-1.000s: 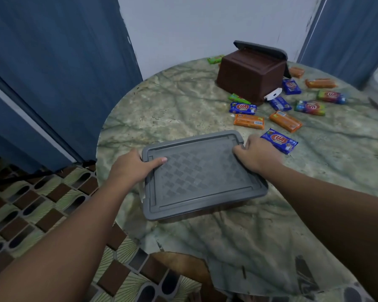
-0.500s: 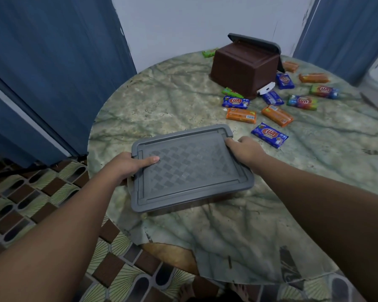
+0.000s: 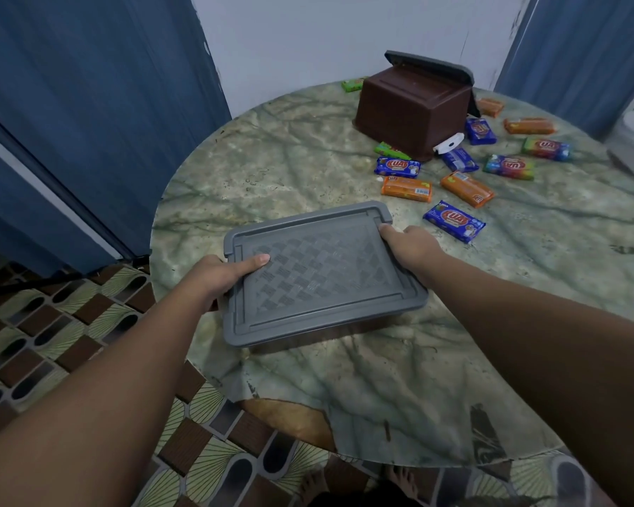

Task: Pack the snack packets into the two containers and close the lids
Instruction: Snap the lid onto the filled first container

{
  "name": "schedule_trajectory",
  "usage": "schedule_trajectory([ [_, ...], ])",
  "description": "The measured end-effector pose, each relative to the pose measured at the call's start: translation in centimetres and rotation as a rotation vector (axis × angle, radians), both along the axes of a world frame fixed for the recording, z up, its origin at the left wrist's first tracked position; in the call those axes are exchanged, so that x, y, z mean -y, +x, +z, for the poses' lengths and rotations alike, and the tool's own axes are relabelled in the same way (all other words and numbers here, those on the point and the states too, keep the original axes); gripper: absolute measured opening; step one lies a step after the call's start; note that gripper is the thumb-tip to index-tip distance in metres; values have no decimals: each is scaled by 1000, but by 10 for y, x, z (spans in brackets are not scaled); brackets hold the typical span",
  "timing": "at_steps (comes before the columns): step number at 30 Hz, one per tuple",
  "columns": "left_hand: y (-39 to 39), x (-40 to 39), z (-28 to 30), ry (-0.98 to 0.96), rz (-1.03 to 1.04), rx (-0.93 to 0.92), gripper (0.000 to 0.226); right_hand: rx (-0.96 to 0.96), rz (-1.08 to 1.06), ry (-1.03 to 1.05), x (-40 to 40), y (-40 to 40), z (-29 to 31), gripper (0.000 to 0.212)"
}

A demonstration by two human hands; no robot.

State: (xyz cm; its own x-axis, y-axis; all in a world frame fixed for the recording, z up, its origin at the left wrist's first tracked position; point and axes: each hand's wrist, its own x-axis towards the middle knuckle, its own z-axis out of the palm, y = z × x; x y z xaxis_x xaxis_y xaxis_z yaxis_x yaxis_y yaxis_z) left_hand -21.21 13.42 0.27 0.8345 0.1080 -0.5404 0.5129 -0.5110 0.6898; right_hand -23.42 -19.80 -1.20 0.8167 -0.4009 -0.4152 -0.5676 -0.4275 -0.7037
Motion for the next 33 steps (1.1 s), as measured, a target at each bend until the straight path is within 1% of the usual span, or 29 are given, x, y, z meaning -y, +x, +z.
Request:
schedule_trajectory([
  [3,-7,2,2,-54,45,-55,82,2,-1,-1,0,-1,-1,80],
  [7,-10,4,3,-26,42,-24,79,4,-6,2,1,-2,1,80],
  [10,-12,5,0,-30,59,-1,85,18,-18,1,2,-2,0,80],
  [12,-15,5,-1,-73,71,-19,81,17,-16,-4,2,-2,-1,79],
  [15,-19,-5,-1,-203,118,-97,61,22,-7,-11,3,-1,0,77],
  [16,-20,-9,-1,-237,132,-108,59,24,-5,-19,3,-2,0,76],
  [17,-20,-11,1,-246,137,-100,62,28,-2,-29,3,-2,1,75],
  [18,-21,-11,2,-228,135,-82,67,31,-1,-38,3,-2,1,73],
  [19,-19,-10,3,-188,125,-49,66,34,-1,-50,2,-1,1,70],
  [21,-18,-5,8,-59,73,42,46,33,-3,-70,1,-1,3,65],
  [22,-16,-4,12,-1,46,82,43,37,-5,-78,0,-2,2,64],
  [24,-12,-4,13,85,-4,121,48,48,-8,-88,-1,-2,2,62],
  [28,-13,-7,13,146,-24,123,51,45,-7,-76,-2,-3,2,58],
  [30,-16,-7,14,82,-5,92,47,45,-8,-69,-3,-2,3,58],
  [33,-17,-16,19,-161,76,-27,27,39,-15,-69,-3,-1,2,57],
])
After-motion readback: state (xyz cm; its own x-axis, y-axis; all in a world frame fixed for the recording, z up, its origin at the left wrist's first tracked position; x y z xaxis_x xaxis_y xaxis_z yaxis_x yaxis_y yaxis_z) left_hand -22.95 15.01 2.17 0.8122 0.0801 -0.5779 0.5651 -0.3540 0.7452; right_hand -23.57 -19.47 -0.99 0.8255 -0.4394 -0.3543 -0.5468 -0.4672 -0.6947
